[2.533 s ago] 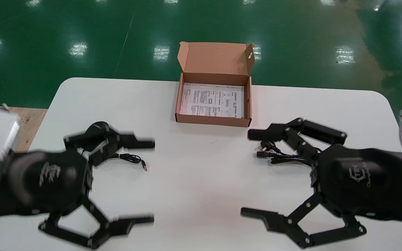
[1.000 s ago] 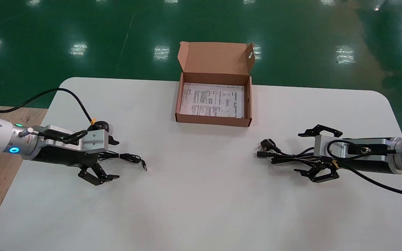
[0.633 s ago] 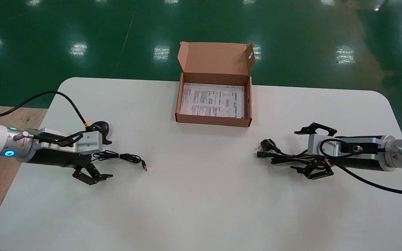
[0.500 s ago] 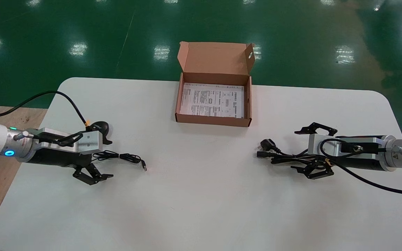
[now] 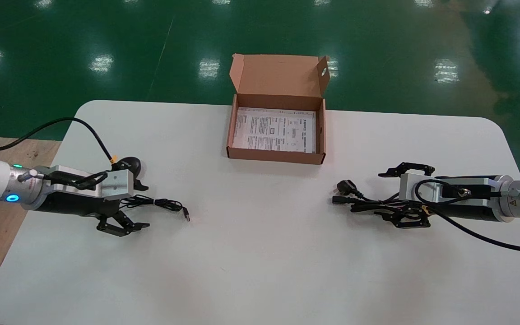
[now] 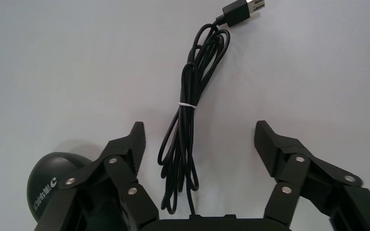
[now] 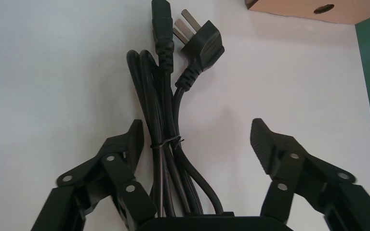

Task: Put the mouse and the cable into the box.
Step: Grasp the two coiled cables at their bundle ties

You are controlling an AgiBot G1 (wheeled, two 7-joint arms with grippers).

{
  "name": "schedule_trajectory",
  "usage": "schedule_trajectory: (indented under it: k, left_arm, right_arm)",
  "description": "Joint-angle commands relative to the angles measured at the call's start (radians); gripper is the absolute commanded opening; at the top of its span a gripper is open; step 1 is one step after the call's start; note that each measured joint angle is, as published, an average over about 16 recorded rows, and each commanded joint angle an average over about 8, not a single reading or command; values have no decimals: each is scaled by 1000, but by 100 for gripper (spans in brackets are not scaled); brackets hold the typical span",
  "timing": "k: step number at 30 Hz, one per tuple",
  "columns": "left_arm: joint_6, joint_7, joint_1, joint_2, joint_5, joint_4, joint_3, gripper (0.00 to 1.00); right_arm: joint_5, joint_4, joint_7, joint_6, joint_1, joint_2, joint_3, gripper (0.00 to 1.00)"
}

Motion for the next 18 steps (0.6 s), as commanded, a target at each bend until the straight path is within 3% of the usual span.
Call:
schedule_trajectory:
  k: [1,18]
  left_arm:
    - [1,-1,0,0,0,-1,0,0]
    - [5,-1,0,-1,-3,-4,0,0]
  right_arm:
    - [0,1,1,-1,0,1,0,0]
    - [1,3,2,-4,-1,2,0,0]
